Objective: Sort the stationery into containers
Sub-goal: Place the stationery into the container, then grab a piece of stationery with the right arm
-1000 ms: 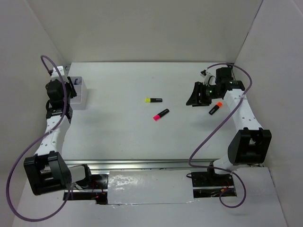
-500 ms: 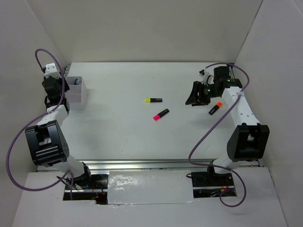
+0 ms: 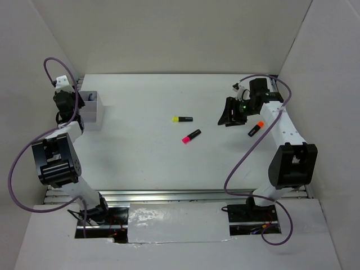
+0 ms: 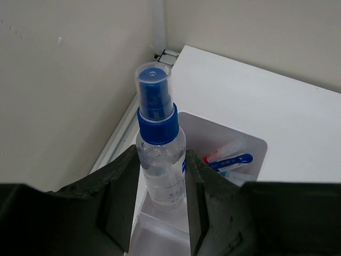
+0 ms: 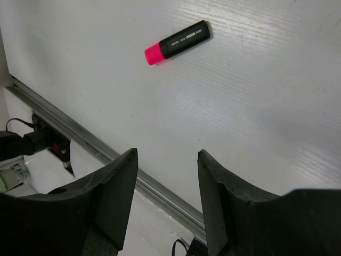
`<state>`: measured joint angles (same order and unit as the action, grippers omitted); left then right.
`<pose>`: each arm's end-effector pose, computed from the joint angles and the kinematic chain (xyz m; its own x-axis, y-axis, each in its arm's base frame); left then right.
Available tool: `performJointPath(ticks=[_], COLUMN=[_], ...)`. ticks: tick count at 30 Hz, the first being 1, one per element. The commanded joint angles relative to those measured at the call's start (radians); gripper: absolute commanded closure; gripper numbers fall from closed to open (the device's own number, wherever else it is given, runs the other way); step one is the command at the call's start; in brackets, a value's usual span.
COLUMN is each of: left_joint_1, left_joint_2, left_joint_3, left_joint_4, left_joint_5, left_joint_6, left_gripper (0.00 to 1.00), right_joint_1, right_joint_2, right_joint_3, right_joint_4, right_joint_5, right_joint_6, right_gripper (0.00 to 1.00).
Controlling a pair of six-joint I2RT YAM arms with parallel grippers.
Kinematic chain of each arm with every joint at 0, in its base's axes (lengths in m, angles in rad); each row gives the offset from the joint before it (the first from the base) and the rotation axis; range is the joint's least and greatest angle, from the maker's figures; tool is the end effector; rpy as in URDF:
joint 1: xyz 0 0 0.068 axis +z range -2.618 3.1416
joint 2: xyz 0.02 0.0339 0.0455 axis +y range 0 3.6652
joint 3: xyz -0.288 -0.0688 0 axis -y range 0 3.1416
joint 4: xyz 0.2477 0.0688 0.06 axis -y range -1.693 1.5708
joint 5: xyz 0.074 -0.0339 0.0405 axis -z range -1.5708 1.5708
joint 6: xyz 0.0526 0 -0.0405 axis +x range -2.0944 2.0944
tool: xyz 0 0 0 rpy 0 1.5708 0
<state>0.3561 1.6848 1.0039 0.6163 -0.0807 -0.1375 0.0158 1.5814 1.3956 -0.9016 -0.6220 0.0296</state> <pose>0.3820 0.1466 0.2822 -0.0020 -0.1465 -0.9892 -0.4272 0.8945 -0.1316 0.3313 0.0359 0.3113 -0.8933 0.0099 -0.4493 -0.2573 0.8084 0.5294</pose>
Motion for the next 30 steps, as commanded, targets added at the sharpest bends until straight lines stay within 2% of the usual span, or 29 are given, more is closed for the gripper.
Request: performJointPath(ticks=[1, 3, 4, 6, 7, 9, 11, 12, 19, 20, 25, 26, 30], left_joint_1=[-0.008, -0.009, -0.011, -0.012, -0.012, -0.012, -0.011, -0.009, 0.001, 0.004, -0.020, -0.044, -0.121], left_joint_2=[0.009, 0.015, 0.016, 0.016, 0.015, 0.006, -0.010, -0.017, -0.124, -0.141, -0.273, -0.292, -0.379], left_joint_3=[0.029, 0.024, 0.024, 0.021, 0.018, 0.019, 0.027, 0.030, 0.032, 0.033, 0.061, 0.067, 0.046], left_joint_4=[0.120, 0.125, 0.122, 0.120, 0.122, 0.115, 0.083, 0.063, -0.016, -0.033, -0.197, -0.273, -0.368], left_joint_5=[0.006, 0.009, 0.009, 0.013, 0.016, 0.028, 0.038, 0.053, 0.117, 0.134, 0.263, 0.288, 0.239], left_joint_6=[-0.020, -0.020, -0.022, -0.025, -0.027, -0.027, -0.024, -0.027, -0.025, -0.027, 0.039, 0.062, 0.119], left_gripper=[0.94, 0.89, 0.80, 0.73, 0.61, 0.43, 0.29, 0.25, 0.22, 0.22, 0.18, 0.17, 0.17], right_joint_1=[0.007, 0.006, 0.006, 0.006, 0.006, 0.004, 0.004, 0.004, -0.008, -0.043, -0.131, -0.148, -0.240], right_joint_2=[0.006, 0.006, 0.005, 0.005, 0.003, 0.000, 0.000, -0.003, -0.027, -0.031, 0.020, 0.052, 0.140], right_joint_3=[0.046, 0.043, 0.043, 0.042, 0.043, 0.043, 0.042, 0.042, 0.042, 0.045, 0.082, 0.091, 0.144], right_joint_4=[0.013, 0.013, 0.013, 0.013, 0.013, 0.012, 0.010, 0.013, 0.020, 0.018, 0.018, 0.018, 0.013], right_joint_5=[0.005, 0.008, 0.010, 0.018, 0.016, 0.019, 0.022, 0.024, 0.057, 0.079, 0.376, 0.404, 0.444], right_joint_6=[-0.002, -0.002, -0.005, -0.005, -0.005, -0.004, -0.005, -0.005, -0.010, -0.019, -0.108, -0.125, -0.099], right_gripper=[0.44, 0.43, 0.42, 0.41, 0.41, 0.40, 0.39, 0.39, 0.40, 0.40, 0.42, 0.43, 0.44])
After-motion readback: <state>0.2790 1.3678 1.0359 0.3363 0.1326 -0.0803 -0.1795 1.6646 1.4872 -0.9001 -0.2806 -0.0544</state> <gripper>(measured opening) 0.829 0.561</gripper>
